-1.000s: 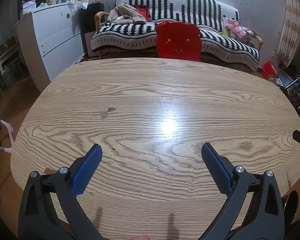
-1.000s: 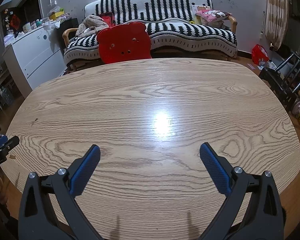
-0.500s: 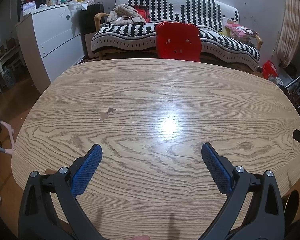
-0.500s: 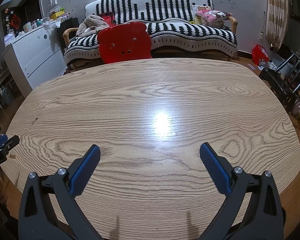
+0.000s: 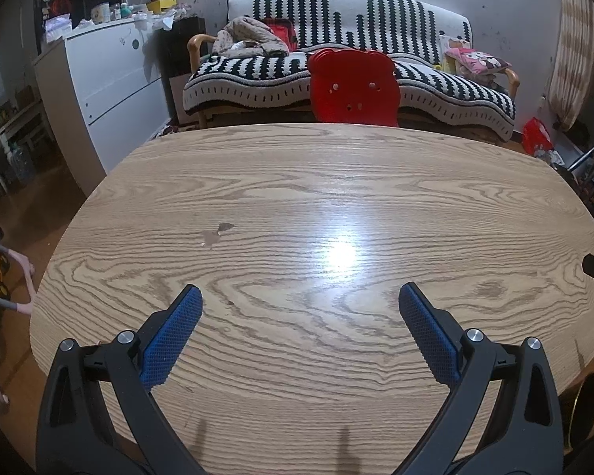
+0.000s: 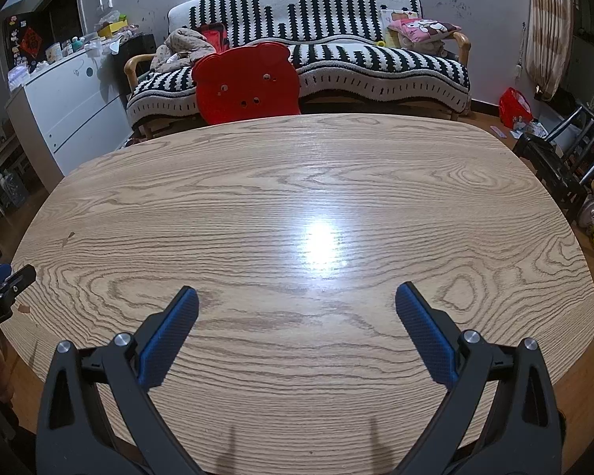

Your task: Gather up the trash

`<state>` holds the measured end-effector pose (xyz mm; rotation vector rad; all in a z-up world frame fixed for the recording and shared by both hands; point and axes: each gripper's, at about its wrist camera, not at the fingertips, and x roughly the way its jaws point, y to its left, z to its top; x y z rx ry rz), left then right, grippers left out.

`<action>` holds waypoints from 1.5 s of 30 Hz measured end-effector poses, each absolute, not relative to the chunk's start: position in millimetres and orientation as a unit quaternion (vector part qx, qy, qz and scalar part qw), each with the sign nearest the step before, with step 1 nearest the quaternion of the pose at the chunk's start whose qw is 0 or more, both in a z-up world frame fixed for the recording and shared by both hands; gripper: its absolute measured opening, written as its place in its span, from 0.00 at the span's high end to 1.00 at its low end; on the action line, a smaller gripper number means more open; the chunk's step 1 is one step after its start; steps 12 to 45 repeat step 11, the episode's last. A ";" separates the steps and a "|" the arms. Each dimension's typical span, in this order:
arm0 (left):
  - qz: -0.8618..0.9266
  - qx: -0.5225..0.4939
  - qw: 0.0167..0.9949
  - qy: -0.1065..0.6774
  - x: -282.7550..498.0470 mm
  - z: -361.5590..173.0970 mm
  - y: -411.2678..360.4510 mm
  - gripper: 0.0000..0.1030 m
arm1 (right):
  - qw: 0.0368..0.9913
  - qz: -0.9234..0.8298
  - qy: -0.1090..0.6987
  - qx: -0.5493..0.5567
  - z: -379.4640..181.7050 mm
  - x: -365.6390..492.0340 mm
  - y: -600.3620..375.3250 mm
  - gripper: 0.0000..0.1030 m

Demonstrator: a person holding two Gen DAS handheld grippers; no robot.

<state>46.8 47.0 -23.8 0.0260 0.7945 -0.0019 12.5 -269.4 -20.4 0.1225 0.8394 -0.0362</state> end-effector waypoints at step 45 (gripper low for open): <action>-0.004 0.001 0.916 0.401 48.9 -25.0 48.1 0.06 | 0.911 -0.018 0.408 0.059 -21.8 11.5 -271.0 0.07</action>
